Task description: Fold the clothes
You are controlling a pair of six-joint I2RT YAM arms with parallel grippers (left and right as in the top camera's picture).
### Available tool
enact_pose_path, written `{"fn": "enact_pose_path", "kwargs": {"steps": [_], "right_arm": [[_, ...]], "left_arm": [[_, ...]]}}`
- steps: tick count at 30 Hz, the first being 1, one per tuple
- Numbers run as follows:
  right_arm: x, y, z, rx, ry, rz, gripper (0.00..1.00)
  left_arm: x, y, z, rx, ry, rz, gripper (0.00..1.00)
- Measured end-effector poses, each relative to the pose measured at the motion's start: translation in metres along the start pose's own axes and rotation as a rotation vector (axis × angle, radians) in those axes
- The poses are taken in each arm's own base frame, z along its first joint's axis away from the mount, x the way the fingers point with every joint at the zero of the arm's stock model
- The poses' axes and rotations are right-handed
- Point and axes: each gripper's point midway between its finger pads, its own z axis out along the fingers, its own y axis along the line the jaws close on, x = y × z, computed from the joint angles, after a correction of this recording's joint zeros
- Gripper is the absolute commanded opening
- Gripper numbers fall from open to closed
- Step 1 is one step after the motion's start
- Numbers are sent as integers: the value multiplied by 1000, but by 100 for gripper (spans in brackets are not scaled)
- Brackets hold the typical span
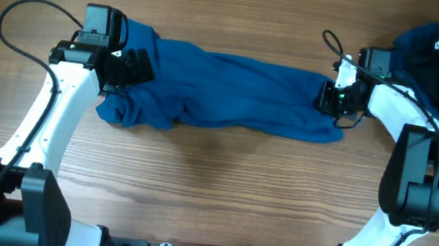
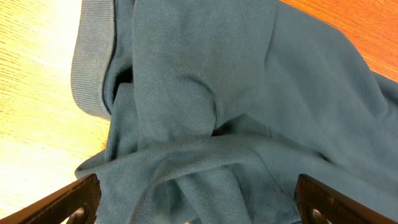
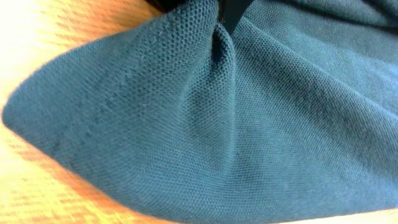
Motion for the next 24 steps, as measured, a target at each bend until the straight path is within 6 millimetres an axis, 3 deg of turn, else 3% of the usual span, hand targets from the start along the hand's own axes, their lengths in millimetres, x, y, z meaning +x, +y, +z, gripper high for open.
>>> {"fn": "enact_pose_path", "kwargs": {"steps": [6,9,14,19,22,24], "right_arm": [[5,-33,-15,8,61,102,4],[-1,-66,-28,39,57,162,4],[-12,-88,-49,66,48,194,4],[-19,-69,-66,59,83,157,5],[-26,-39,-68,42,98,91,4],[-26,-9,-64,20,119,30,4]], "left_arm": [[0,0,0,0,0,0,100],[0,0,0,0,0,0,100],[0,0,0,0,0,0,100],[0,0,0,0,0,0,100],[0,0,0,0,0,0,100],[0,0,0,0,0,0,100]]}}
